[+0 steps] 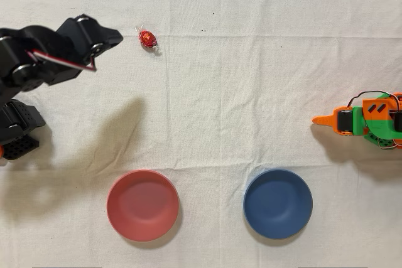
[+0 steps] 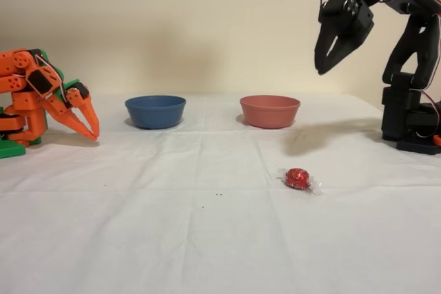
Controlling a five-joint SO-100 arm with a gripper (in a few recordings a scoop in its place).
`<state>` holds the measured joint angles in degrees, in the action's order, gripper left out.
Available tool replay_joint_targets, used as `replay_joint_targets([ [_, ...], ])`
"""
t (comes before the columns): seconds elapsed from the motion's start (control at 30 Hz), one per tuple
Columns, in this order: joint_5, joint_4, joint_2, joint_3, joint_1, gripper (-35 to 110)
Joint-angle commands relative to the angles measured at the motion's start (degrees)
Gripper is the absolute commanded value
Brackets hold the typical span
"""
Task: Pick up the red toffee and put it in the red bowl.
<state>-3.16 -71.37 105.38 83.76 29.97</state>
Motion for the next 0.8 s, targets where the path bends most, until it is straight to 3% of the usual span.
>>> replay_joint_targets([
  [0.0,6.68,-0.62,-1.14,-4.31,1.58,0],
  [0.17,17.67,-0.79,-2.2,-1.93,1.58,0],
  [0.53,16.79,7.29,-8.26,0.0,2.81,5],
  [0.77,15.64,10.28,-11.34,0.88,3.43,21],
])
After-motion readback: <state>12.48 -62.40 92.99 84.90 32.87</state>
